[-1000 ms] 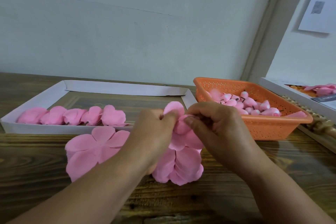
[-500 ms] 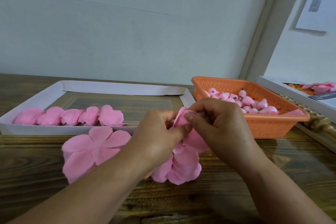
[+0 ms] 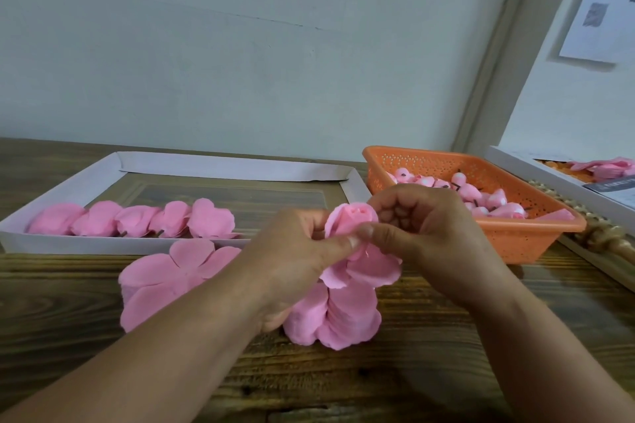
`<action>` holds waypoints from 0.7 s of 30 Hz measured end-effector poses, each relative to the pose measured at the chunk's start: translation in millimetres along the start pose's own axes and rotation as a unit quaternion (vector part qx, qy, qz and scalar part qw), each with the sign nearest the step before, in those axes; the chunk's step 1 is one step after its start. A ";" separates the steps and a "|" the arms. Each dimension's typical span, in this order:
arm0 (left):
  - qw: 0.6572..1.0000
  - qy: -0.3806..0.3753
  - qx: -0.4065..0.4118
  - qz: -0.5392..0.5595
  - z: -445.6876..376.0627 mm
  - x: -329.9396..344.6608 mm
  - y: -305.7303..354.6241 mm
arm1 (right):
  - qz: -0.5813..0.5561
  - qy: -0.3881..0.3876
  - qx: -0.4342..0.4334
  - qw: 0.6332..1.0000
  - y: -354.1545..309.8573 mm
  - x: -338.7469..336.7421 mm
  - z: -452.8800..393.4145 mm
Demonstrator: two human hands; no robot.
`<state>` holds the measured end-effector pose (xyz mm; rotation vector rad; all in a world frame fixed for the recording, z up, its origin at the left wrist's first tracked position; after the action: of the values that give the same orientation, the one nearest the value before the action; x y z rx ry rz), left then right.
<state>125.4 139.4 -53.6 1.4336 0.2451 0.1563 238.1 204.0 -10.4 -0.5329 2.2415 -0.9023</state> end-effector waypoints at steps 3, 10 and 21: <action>1.000 0.004 -0.004 -0.021 -1.1 -0.9 -1.3 | -0.017 0.005 0.020 1.000 7.0 1.2 0.0; 0.997 -0.060 -0.026 -0.050 -0.3 3.2 -2.6 | -0.020 -0.046 0.032 0.998 8.1 4.1 0.3; 0.998 0.054 0.010 0.008 -5.2 -2.6 -4.1 | -0.007 0.081 0.030 0.996 16.5 -0.4 -1.2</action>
<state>121.4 143.1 -58.1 1.4485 0.3255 0.2451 235.5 216.0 -21.4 -0.4623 2.3493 -1.0511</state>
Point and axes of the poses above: each hand's wrist, its own z-axis away from the middle knuckle, its own x-axis out of the palm, y = z × x, the point moved 6 cm from there along -z, towards the middle knuckle, and after that the axes turned 9 degrees about -x, right-handed, at the moved point
